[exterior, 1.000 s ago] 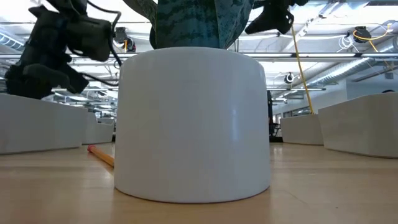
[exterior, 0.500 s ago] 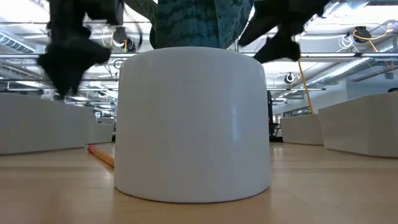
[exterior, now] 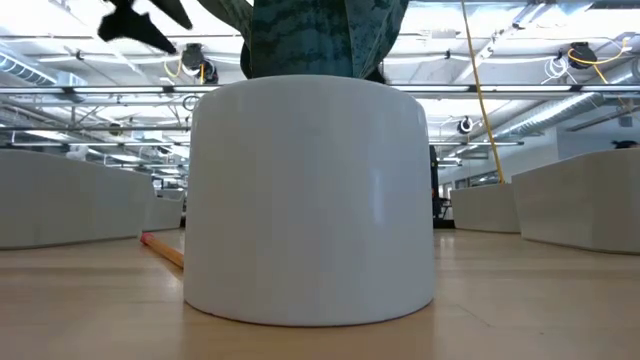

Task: Sort crayons/erasers/pens/pencils in bins
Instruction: Put the top orange pencil into the top right gray bin

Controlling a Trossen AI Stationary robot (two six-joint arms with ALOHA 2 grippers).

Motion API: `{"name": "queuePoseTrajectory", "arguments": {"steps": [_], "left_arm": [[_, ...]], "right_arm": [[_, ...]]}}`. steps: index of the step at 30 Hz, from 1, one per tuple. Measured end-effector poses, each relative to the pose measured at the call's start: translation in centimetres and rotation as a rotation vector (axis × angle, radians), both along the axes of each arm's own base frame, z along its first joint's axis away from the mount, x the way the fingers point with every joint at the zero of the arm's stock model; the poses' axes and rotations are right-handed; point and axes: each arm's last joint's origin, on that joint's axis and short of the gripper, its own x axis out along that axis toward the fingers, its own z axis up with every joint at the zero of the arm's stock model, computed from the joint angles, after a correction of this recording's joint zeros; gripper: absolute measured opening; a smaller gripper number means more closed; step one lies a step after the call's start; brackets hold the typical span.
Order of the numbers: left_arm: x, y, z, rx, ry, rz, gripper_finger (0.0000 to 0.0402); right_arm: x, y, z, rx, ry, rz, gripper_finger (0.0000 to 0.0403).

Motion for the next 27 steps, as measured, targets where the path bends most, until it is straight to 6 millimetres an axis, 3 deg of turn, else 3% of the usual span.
{"name": "queuePoseTrajectory", "arguments": {"steps": [5,8,15,19,22,27], "left_arm": [[-2.9,-0.2,1.1,0.035,-0.066,-0.034,0.0269],[-3.7,-0.2,1.4,0.025,-0.101,-0.025,0.0269],[-4.1,-0.3,1.5,0.024,-0.099,-0.039,0.0269],[-4.1,-0.3,1.4,0.021,-0.090,-0.048,0.0269],[-4.1,-0.3,1.3,0.027,-0.077,-0.053,0.0269],[-4.1,-0.3,1.3,0.031,-0.068,-0.054,0.0269]], "right_arm": [[4.0,0.7,-0.9,0.003,-0.004,-0.016,0.0269],[5.7,1.2,-2.6,-0.010,0.025,-0.003,0.0269],[8.6,2.8,-7.7,0.052,-0.021,0.149,0.0269],[9.5,3.4,-10.0,-0.004,-0.033,0.197,0.0267],[10.4,3.0,-10.2,-0.030,-0.016,0.210,0.0261],[13.6,1.5,-8.9,-0.149,-0.107,0.237,0.0256]]}}
